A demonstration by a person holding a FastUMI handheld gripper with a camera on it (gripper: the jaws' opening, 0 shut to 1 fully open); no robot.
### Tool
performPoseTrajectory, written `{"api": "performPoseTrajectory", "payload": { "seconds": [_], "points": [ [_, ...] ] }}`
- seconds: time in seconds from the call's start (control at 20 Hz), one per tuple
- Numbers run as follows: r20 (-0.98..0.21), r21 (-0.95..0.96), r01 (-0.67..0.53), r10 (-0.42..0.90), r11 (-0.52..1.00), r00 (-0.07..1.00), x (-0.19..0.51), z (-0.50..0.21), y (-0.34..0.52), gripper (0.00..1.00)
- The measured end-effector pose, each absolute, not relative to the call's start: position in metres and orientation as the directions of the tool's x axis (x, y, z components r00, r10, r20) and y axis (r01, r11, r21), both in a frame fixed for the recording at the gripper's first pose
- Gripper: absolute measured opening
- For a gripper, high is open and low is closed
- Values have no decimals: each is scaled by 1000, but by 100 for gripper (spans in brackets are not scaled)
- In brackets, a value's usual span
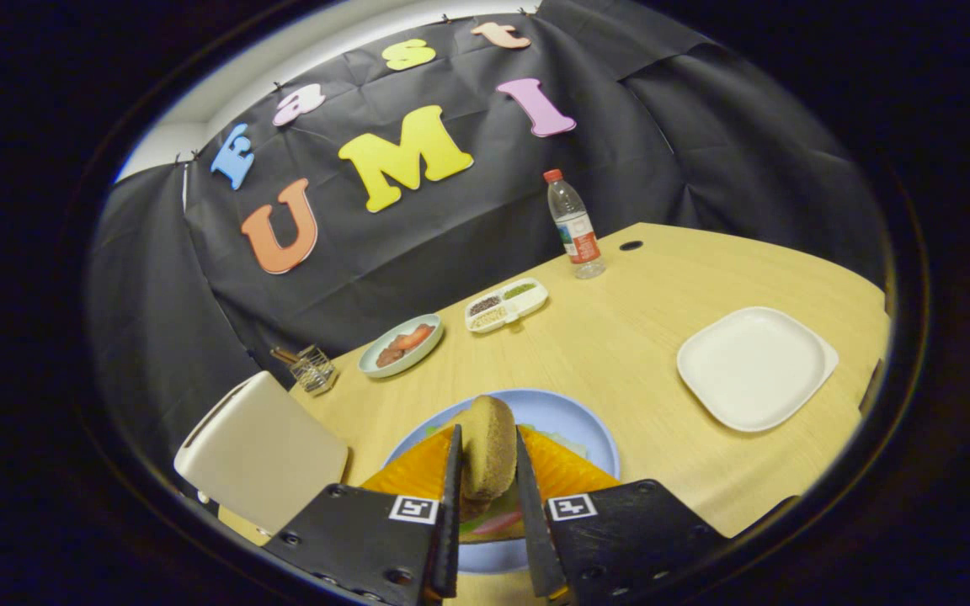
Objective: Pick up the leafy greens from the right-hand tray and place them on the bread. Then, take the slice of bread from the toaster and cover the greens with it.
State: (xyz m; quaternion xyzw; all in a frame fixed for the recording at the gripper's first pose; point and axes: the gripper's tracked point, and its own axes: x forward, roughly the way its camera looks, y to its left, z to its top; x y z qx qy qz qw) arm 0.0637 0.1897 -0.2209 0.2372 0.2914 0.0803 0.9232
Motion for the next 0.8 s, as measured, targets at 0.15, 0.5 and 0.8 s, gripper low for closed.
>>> {"api": "performPoseTrajectory", "payload": {
  "seconds": [0.15, 0.5, 0.8],
  "points": [
    [-509, 460, 15, 250, 888, 824, 62, -224, 175, 53],
    [-385, 317, -47, 174, 947, 906, 56, -174, 140, 90],
    [-172, 169, -87, 117, 982, 978, 36, -75, 99, 96]
  ]
}}
